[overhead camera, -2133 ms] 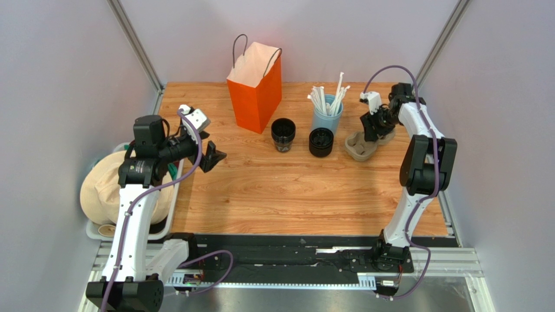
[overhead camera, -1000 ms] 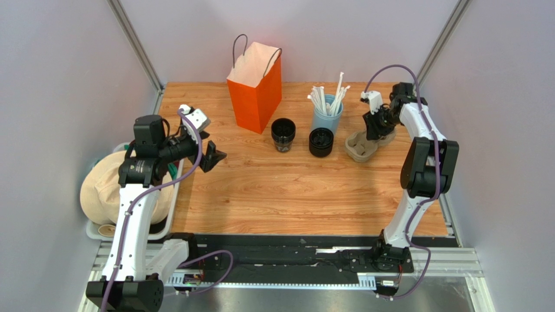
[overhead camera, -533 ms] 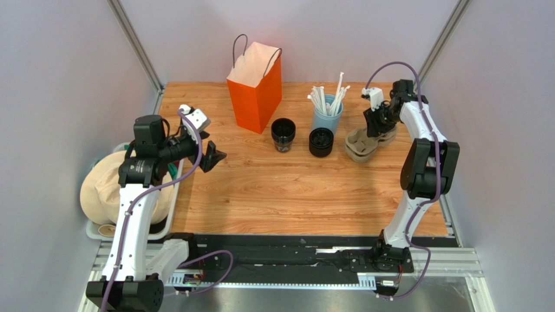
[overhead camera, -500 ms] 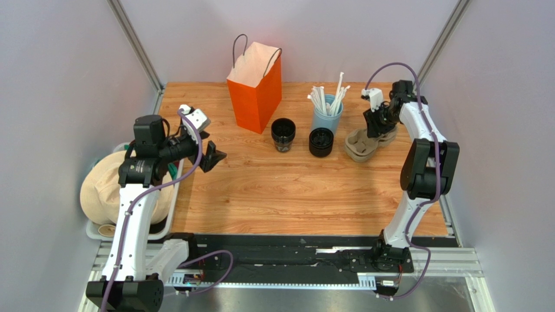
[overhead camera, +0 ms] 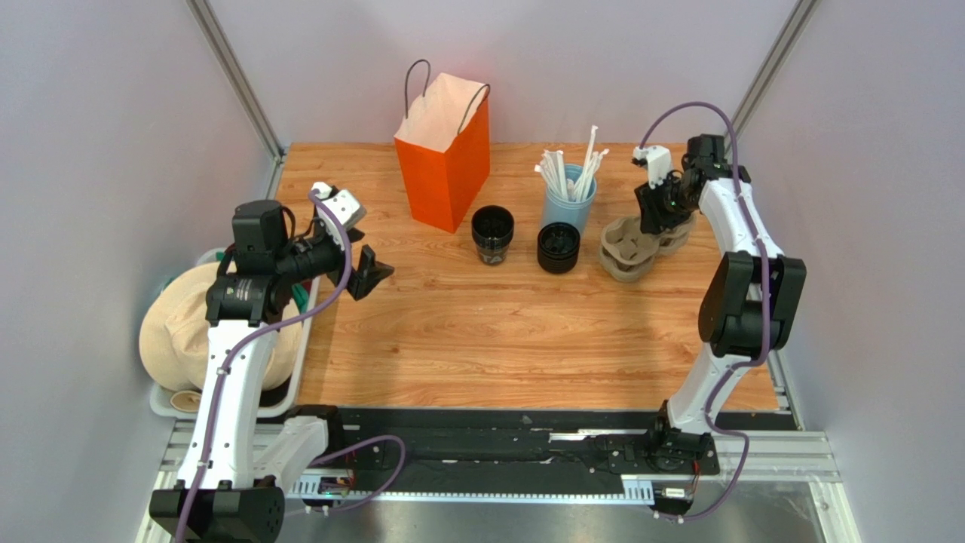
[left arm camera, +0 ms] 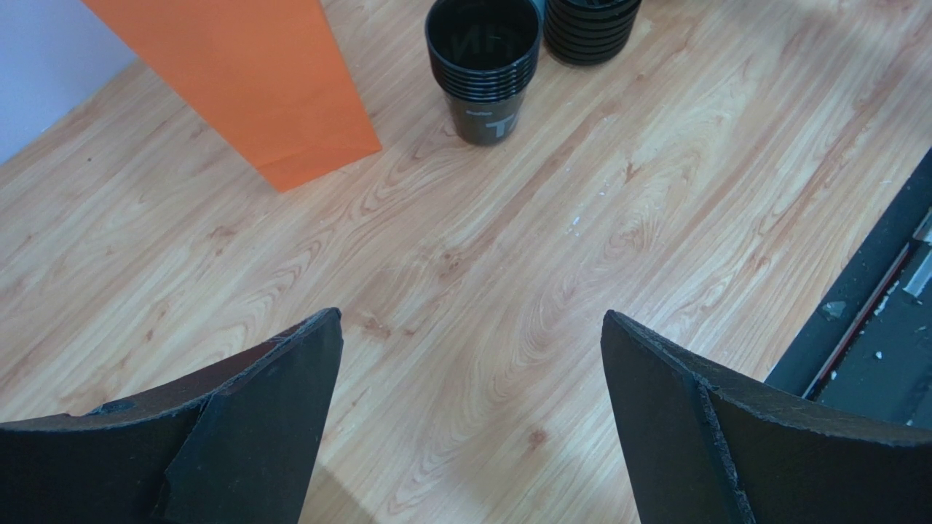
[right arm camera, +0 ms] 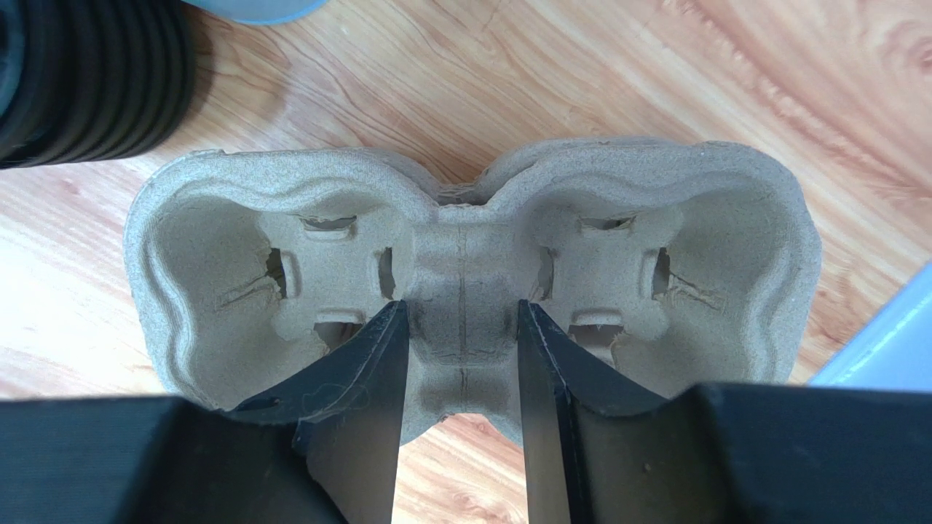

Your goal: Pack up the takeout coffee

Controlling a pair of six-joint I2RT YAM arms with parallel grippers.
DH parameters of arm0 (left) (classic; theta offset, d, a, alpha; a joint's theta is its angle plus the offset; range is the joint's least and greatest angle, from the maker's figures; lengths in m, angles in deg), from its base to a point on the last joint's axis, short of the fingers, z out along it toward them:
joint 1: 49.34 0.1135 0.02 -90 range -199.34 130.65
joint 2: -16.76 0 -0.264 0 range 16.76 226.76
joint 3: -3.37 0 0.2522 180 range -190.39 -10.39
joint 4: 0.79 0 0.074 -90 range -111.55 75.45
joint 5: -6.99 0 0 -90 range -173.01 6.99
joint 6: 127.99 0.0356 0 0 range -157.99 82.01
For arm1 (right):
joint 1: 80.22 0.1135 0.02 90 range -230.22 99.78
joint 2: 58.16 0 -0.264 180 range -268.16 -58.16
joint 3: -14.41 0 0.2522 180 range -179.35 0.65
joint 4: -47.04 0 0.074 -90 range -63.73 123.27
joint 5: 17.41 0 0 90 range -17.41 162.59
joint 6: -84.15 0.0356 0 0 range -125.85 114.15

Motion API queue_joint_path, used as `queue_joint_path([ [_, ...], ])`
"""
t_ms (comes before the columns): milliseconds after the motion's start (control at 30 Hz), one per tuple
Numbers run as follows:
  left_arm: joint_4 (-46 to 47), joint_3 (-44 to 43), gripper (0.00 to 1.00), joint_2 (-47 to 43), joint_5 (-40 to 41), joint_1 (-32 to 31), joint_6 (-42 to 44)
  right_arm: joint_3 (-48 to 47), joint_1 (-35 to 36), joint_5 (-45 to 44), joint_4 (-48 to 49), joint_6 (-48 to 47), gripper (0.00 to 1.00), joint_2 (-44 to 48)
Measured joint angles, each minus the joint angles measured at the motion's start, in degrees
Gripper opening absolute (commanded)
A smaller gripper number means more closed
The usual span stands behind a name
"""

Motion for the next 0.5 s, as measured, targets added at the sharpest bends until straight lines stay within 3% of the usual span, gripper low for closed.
queue_joint_path([
  [500, 0.0, 0.0, 0.98, 0.0, 0.0, 0.0, 0.0, 4.7, 0.1, 3.7, -0.2, 1.4, 0.36, 6.1],
])
